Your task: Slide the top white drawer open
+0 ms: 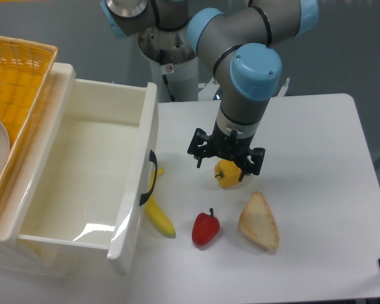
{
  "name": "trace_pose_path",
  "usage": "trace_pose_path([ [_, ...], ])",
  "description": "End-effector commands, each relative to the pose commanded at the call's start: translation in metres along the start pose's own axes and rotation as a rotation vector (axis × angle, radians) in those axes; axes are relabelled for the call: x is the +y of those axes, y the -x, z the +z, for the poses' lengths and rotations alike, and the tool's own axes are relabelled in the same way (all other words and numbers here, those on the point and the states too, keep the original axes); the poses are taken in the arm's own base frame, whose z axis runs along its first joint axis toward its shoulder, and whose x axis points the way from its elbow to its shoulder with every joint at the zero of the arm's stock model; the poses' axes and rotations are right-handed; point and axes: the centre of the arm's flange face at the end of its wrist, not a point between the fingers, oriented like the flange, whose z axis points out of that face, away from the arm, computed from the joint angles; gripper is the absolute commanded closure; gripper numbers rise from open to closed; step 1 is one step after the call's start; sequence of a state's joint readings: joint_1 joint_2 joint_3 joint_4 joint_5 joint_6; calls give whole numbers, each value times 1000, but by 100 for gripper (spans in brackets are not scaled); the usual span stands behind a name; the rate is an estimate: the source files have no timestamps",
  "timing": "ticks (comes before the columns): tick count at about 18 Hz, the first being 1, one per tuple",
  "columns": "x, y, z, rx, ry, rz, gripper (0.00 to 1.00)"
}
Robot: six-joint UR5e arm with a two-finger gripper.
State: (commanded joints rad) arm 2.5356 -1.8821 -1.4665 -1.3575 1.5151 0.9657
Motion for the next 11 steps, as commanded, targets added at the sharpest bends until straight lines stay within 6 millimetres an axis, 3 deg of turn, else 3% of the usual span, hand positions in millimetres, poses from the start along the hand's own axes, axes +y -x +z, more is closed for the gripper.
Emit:
trace_pose_path([
  [1,8,9,12,-12,65,68,0],
  [4,38,65,68,40,147,125,0],
  [7,70,115,74,15,122,80,0],
  [11,76,129,81,27,119,250,0],
])
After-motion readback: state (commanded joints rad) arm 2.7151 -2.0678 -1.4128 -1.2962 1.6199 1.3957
